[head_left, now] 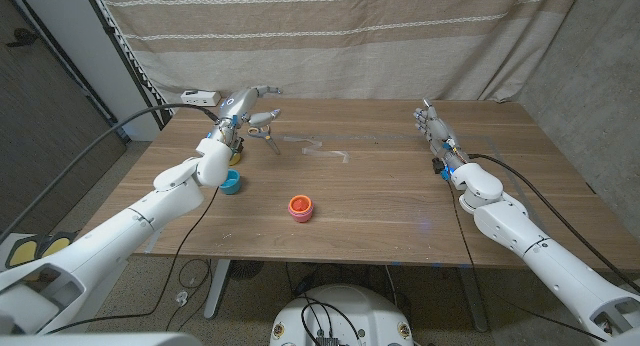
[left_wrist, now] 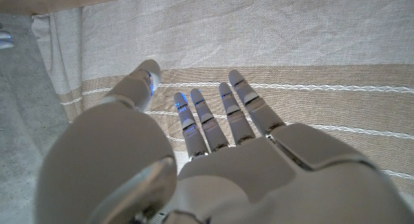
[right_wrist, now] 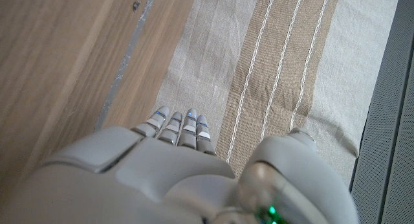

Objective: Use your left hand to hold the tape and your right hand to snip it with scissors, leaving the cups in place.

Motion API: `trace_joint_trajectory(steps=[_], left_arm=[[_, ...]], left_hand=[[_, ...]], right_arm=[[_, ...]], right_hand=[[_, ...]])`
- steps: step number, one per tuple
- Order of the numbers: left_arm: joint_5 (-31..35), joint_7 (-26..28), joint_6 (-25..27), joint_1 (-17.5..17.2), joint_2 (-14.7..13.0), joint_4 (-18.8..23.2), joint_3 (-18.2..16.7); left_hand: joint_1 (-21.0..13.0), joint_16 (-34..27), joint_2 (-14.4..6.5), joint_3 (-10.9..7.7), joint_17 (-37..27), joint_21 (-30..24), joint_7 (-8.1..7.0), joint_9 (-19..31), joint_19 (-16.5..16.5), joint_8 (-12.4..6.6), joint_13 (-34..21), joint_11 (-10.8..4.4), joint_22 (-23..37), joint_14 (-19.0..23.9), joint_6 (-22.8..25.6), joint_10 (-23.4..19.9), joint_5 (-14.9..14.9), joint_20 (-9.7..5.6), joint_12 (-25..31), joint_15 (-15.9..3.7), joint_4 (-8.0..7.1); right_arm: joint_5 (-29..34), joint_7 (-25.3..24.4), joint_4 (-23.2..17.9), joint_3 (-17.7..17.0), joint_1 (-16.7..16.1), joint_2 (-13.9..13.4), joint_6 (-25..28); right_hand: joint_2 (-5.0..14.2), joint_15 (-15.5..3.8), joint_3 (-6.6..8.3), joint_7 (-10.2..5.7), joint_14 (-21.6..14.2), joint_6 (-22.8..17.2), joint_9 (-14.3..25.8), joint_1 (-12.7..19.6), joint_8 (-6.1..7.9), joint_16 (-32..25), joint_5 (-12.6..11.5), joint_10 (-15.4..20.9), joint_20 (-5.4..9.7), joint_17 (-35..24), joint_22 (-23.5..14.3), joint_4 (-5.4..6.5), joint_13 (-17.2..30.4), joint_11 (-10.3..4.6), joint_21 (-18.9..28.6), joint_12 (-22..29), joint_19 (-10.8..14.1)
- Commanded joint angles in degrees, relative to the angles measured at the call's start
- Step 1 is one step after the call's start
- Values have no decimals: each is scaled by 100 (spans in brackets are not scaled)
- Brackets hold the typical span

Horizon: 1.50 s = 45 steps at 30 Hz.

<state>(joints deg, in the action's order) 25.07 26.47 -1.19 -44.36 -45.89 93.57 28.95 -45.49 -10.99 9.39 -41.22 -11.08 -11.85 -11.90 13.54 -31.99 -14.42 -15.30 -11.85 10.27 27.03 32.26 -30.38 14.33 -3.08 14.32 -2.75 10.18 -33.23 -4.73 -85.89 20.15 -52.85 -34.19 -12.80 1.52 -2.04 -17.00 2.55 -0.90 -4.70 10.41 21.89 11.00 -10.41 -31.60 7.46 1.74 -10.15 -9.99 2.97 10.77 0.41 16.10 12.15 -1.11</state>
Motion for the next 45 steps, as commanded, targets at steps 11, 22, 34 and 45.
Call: trace_joint_trajectory(steps=[11, 22, 34, 45], left_arm=[[644, -290, 319, 179, -253, 173, 168], [890, -451, 417, 243, -380, 263, 220], [1099, -595, 134, 588, -414, -40, 365], [1255, -741, 62, 674, -490, -47, 428]], left_hand=[[-73, -87, -25, 39, -80, 21, 144, 157, 112, -38, -91, -27, 40, 36, -246, -51, -34, -848, 5, -993, -86], [12, -114, -20, 78, -125, 39, 156, 221, 215, -158, -148, -24, 44, 51, -91, -93, -29, -845, 26, -994, -116], [54, -137, -5, 95, -152, 41, 135, 252, 255, -230, -182, -14, 44, 98, 14, -153, -19, -837, 57, -993, -122], [90, -173, -9, 106, -188, 20, 127, 293, 231, -343, -237, -10, 37, 185, 187, -305, 11, -826, 128, -1008, -116]], right_arm=[[72, -77, 85, -15, -6, 62, -165], [61, -99, 44, -36, -62, 41, -159], [66, -117, 35, -67, -93, 35, -210], [54, -108, 34, -78, -84, 36, -213]], right_hand=[[39, -162, -21, -21, 23, -4, 20, 46, 9, -17, -61, 0, 60, -12, -18, -53, 21, -29, -43, 47, 53], [39, -163, -22, -21, 24, 3, 20, 52, 7, -16, -64, 6, 63, -12, -19, -60, 21, -26, -68, 51, 64], [39, -158, -25, -14, 32, 12, 20, 53, 5, -13, -67, -13, 57, -12, -19, -63, 21, -24, -91, 45, 66], [38, -156, -27, -14, 37, 17, 20, 54, 4, -12, -69, -16, 55, -12, -20, -66, 21, -10, -109, 44, 71]])
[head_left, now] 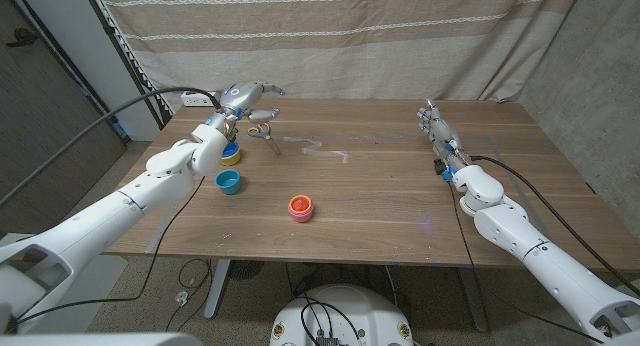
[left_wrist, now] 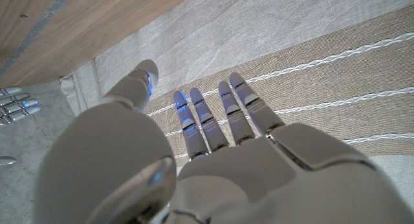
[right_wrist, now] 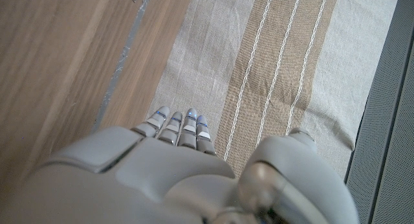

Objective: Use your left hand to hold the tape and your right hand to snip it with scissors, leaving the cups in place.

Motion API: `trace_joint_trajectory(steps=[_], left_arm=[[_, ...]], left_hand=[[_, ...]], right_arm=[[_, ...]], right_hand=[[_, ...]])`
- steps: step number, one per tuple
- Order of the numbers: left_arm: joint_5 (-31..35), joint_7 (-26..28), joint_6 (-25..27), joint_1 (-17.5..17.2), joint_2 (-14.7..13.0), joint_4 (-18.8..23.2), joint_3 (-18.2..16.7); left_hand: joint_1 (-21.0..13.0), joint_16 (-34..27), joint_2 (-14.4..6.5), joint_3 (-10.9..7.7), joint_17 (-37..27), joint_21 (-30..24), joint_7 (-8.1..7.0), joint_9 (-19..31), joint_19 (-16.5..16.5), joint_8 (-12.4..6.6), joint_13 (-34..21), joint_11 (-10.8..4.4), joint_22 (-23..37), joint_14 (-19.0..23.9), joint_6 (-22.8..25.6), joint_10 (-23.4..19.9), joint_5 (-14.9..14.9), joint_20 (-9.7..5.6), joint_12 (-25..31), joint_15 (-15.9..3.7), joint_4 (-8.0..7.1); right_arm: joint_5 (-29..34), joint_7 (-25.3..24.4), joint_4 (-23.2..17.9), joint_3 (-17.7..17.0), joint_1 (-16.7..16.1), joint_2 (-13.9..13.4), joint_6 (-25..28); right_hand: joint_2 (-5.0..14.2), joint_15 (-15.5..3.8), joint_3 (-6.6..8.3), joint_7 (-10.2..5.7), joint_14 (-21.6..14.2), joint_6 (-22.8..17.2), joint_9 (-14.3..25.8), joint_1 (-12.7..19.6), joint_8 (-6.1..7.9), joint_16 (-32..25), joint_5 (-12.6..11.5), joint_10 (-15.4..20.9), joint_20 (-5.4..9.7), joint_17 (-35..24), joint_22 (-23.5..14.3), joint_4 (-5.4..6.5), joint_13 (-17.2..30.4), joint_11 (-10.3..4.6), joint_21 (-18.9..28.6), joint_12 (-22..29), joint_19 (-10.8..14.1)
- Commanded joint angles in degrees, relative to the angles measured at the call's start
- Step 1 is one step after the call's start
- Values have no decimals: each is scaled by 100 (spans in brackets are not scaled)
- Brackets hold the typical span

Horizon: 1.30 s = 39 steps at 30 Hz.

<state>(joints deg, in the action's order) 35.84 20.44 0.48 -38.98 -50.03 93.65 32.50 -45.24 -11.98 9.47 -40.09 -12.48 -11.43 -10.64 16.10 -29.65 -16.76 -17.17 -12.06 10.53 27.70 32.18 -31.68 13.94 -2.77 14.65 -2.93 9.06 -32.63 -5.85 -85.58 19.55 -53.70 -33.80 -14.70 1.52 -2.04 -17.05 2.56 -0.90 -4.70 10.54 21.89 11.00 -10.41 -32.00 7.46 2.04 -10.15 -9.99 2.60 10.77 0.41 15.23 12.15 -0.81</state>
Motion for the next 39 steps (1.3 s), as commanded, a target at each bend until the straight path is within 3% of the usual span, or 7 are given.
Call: trace_joint_trajectory(steps=[1, 12, 30, 34, 39], left_arm=[[202, -161, -93, 138, -87, -39, 77], [505, -74, -207, 191, -172, -103, 142], [989, -477, -531, 758, -106, -538, 509], [1004, -520, -643, 891, -56, -673, 566], [962, -538, -810, 962, -62, -761, 600]], left_hand=[[64, -80, -19, -8, -52, -24, 11, 40, -6, -116, -55, 10, 9, 133, 203, -193, 52, -857, 105, -991, -2], [52, -88, -3, -10, -77, -27, -22, 66, -12, -167, -104, 15, 2, 196, 253, -255, 70, -862, 146, -992, 25], [50, -79, 15, -5, -90, -31, -32, 84, -21, -233, -140, 19, 2, 210, 360, -295, 81, -861, 170, -992, 36], [48, -77, 18, -4, -94, -30, -34, 89, -16, -249, -152, 18, 2, 215, 381, -314, 85, -864, 180, -996, 40], [41, -72, 19, -4, -101, -30, -58, 96, -13, -253, -170, 19, 2, 221, 363, -326, 93, -865, 188, -998, 45]], right_arm=[[-13, 3, 0, -19, 3, 0, -12], [27, 80, 89, 34, 106, 26, -36], [39, 35, 113, 65, 166, 108, -42], [340, -173, 40, 132, 191, 43, 15], [114, -25, 158, 95, 196, 164, -86]], right_hand=[[38, -157, -22, -13, 41, 17, 6, 55, 4, -10, -29, -18, 26, -12, -20, -29, 21, -10, -23, 44, 41], [19, -193, -32, -31, 8, 29, 6, 69, 5, -23, -28, 63, 52, -11, -21, -45, 22, -23, -37, 79, 122], [6, -190, -29, -2, -34, 4, 6, 123, 20, -28, -40, 75, 137, -9, -27, -81, 22, -14, -38, 82, 265], [5, -190, -29, 1, -34, -11, 6, 129, 26, -26, -42, 81, 140, -9, -27, -86, 22, -5, -47, 84, 260], [2, -199, -30, -2, -31, -14, 6, 135, 26, -24, -44, 73, 133, -9, -28, -90, 22, -26, -63, 81, 245]])
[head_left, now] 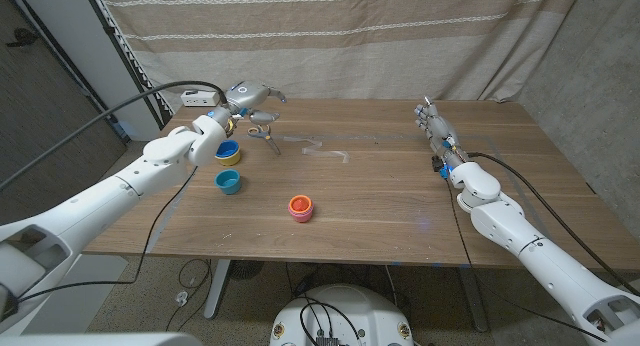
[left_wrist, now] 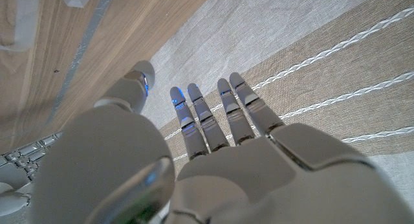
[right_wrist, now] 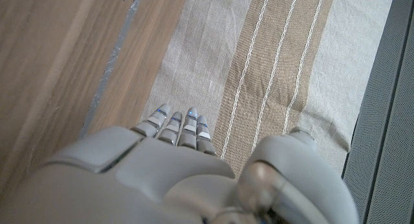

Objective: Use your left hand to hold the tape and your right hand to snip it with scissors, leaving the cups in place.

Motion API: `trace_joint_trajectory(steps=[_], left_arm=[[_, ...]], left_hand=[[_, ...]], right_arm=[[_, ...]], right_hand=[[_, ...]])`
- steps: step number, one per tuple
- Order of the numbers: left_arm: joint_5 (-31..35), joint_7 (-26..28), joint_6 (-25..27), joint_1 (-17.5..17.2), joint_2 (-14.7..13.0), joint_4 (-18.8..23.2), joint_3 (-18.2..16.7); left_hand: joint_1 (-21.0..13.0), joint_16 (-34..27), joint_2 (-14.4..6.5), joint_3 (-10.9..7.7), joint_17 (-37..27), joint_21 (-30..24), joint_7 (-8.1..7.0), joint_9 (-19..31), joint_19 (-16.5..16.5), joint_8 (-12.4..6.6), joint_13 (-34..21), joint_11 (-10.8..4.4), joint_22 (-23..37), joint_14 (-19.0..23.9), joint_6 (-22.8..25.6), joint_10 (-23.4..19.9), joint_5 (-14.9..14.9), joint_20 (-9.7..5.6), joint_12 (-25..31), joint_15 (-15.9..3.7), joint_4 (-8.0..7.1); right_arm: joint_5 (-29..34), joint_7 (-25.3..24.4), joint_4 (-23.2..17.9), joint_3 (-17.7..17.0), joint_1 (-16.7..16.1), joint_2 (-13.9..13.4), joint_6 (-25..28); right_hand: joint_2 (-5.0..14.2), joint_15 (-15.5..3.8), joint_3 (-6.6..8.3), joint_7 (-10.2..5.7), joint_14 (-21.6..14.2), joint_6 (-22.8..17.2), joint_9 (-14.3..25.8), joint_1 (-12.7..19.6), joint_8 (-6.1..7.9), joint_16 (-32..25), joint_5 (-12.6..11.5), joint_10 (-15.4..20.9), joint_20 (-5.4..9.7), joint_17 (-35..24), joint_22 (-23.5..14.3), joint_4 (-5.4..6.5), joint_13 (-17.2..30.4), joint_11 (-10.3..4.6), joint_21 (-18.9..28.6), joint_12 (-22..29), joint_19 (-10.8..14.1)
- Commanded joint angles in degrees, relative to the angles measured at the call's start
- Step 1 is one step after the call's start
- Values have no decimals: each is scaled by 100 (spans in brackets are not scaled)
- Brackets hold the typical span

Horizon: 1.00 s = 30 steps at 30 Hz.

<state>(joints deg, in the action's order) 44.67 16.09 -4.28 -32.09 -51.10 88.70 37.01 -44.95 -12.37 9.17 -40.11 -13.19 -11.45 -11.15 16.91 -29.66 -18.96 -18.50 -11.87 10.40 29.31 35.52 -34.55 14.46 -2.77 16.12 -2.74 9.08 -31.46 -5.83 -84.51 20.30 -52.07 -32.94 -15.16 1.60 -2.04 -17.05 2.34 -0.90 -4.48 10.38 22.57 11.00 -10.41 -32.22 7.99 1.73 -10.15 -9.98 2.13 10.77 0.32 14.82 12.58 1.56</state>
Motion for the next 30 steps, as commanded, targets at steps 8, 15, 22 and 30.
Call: trace_joint_trajectory(steps=[8, 15, 22, 30], left_arm=[[134, -189, -382, 322, 12, -306, 181], [193, -265, -535, 422, -9, -382, 241], [264, -293, -507, 477, 24, -443, 271], [281, -366, -456, 542, 72, -561, 326]], left_hand=[[141, -25, 106, 65, -42, -28, -5, 23, -8, -52, -74, 5, 19, 69, 38, -53, 63, -856, 52, -1010, 11], [140, -17, 97, 68, -45, -26, -21, 28, -2, -61, -87, 2, 19, 63, 41, -50, 78, -863, 51, -1016, 21], [102, -7, 78, 56, -47, -24, -20, 33, 3, -71, -101, 0, 17, 56, 45, -49, 100, -871, 51, -1024, 45], [54, 7, 71, 44, -47, -23, -28, 38, 4, -91, -119, -1, 13, 41, 66, -50, 123, -868, 52, -1022, 69]], right_arm=[[-11, -50, 60, 6, 13, 79, -41], [-25, -16, 59, 16, 18, 68, -21], [-51, 7, 82, 0, 4, 79, -74], [-72, -25, 52, -22, -35, 79, -75]], right_hand=[[-4, -199, -30, 20, -28, -33, 21, 76, 24, -20, -26, 31, 153, -9, -29, -49, 21, -14, -50, 41, -15], [-3, -198, -30, 24, -29, -36, 21, 82, 24, -20, -29, 25, 151, -9, -29, -53, 21, -23, -66, 38, -14], [1, -197, -29, 36, -31, -28, 22, 88, 20, -19, -32, 32, 133, -10, -28, -57, 21, 1, -66, 40, 30], [7, -190, -26, 33, -25, -25, 22, 99, 19, -15, -35, 31, 126, -10, -27, -63, 21, 6, -92, 39, 5]])
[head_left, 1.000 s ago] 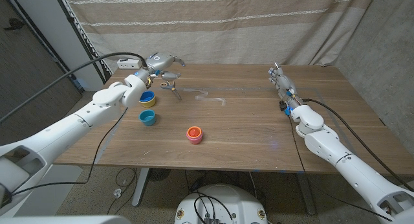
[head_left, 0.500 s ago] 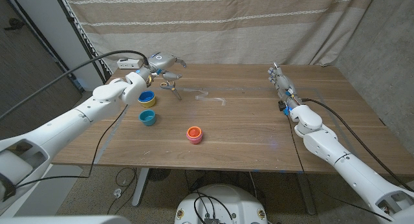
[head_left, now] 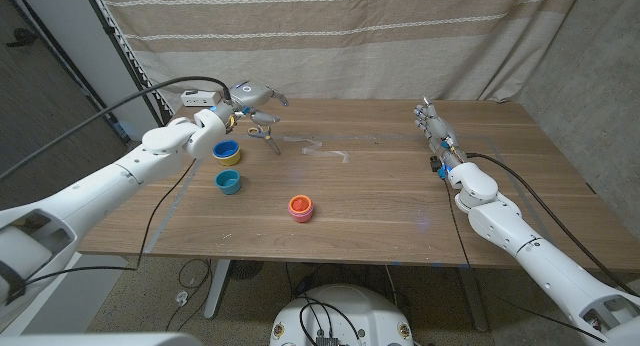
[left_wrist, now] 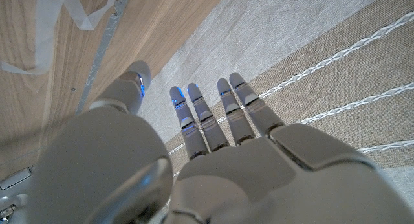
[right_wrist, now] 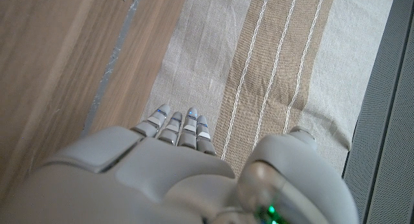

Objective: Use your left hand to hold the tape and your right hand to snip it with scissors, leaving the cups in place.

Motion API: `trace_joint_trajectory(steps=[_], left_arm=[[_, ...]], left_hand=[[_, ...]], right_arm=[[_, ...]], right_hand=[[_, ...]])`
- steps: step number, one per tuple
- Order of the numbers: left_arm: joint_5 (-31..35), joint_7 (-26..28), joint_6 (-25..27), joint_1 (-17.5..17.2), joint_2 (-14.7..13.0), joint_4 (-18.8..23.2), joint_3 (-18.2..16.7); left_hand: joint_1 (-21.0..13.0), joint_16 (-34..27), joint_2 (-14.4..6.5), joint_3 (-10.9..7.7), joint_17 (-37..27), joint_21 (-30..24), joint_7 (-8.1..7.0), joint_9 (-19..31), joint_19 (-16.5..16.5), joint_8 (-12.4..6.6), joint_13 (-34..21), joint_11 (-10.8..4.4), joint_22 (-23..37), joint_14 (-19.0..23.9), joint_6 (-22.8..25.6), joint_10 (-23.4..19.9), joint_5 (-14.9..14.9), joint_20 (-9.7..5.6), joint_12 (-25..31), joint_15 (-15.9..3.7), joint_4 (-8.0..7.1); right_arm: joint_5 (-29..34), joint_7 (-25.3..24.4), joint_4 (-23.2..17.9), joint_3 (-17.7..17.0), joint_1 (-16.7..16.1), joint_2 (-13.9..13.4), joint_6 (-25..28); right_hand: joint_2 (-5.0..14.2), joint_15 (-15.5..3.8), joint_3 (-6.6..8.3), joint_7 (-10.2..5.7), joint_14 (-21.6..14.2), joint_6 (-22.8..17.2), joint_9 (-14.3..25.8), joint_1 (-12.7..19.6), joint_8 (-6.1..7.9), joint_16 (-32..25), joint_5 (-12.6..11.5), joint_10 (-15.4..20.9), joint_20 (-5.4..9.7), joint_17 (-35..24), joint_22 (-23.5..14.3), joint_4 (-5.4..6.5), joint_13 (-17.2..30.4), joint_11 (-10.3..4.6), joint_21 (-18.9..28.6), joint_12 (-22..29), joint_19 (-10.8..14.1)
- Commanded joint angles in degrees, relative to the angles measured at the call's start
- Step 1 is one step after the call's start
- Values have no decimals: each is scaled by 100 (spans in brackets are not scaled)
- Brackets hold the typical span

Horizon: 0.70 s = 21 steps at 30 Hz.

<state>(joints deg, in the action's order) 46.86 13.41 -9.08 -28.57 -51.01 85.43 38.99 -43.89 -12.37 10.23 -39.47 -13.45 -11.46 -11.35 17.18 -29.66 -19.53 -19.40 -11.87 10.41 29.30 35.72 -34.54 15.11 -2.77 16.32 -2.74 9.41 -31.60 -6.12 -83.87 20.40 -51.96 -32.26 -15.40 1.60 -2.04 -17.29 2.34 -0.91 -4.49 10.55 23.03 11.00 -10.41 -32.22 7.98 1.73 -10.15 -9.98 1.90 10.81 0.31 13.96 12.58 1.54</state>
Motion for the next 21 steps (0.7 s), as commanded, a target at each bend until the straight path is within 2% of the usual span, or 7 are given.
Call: trace_joint_trajectory(steps=[1, 15, 21], left_arm=[[76, -82, 31, 193, 65, -248, 136], [208, 46, 85, 235, 58, -352, 232], [283, 20, 131, 267, 65, -375, 284]], left_hand=[[-62, 7, -39, -23, -21, -25, -6, 13, -3, -46, -33, -1, 11, 43, 71, -58, 63, -865, 35, -1023, 38], [-142, 3, -41, -41, -29, -31, -43, 21, -28, -80, -73, 4, 10, 96, 96, -97, 94, -867, 53, -1024, 52], [-369, 31, -101, -119, -31, -22, -73, 36, -2, -84, -114, -2, 12, 77, 28, -36, 126, -873, 27, -1028, 70]], right_arm=[[-46, 8, -11, -29, -49, 4, -58], [-42, -38, -55, -40, -83, -1, -42], [-46, -71, -87, -53, -101, -8, -22]], right_hand=[[8, -190, -1, 35, -24, -24, 5, 55, 19, -15, -36, 34, 125, -9, -27, -41, 17, 2, -10, 40, 6], [13, -189, -1, 32, -15, -22, 5, 67, 17, -10, -39, 17, 138, -10, -27, -49, 18, -28, -57, 33, -31], [12, -189, -2, 29, -13, -18, 5, 70, 16, -10, -41, 19, 133, -10, -27, -52, 18, -22, -68, 34, -32]])
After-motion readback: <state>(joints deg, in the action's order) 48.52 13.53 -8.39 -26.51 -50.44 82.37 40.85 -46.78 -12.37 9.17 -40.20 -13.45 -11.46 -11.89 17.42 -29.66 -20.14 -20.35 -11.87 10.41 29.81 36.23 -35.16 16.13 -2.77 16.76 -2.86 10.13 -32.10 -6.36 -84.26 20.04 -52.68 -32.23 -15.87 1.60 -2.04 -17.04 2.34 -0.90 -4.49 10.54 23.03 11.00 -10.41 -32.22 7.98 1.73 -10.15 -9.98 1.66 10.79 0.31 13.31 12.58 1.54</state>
